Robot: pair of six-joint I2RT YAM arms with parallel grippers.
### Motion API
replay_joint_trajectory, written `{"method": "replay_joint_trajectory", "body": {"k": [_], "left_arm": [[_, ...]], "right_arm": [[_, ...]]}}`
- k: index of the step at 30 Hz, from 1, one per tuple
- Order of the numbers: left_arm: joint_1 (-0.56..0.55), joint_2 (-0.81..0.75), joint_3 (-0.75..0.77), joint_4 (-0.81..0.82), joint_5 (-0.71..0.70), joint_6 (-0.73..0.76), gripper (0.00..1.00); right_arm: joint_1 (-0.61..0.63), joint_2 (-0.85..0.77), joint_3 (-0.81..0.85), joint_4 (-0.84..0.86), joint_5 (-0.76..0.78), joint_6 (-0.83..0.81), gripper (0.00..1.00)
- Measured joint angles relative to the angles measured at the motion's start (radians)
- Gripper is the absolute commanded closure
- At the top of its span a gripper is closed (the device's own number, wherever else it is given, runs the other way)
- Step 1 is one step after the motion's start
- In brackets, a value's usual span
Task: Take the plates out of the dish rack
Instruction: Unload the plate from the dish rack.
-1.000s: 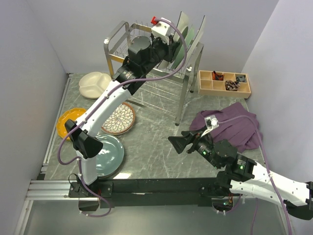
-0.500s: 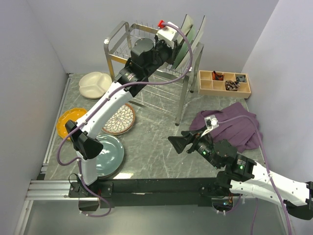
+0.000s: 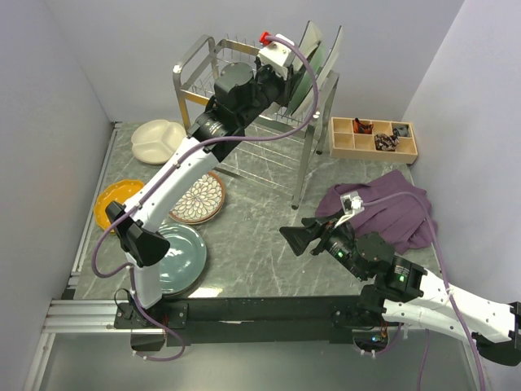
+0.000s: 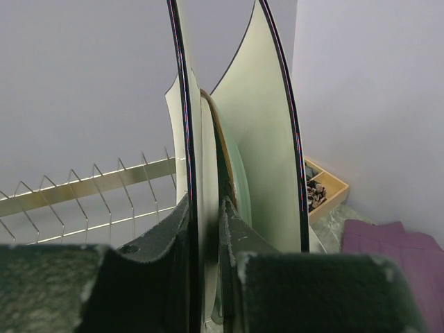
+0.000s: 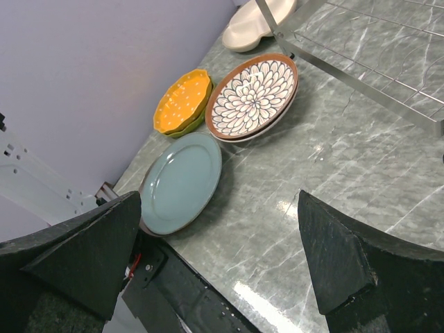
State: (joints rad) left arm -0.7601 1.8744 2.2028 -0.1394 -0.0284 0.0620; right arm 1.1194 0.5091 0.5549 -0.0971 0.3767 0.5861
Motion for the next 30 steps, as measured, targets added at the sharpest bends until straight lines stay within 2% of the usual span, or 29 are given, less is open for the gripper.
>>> {"method": "replay_joint_trajectory", "body": {"k": [20, 30], "left_arm": [[-0.018, -0.061, -0.026, 0.0, 0.004, 0.021, 0.99], [-0.033, -0.103, -0.095, 0.047, 0.003, 0.054, 0.99]], "right_arm": [[0.0, 0.0, 0.0, 0.001, 0.0, 0.0, 0.01], [0.0, 0.004, 0.0, 0.002, -0.001, 0.0, 0.01]]}}
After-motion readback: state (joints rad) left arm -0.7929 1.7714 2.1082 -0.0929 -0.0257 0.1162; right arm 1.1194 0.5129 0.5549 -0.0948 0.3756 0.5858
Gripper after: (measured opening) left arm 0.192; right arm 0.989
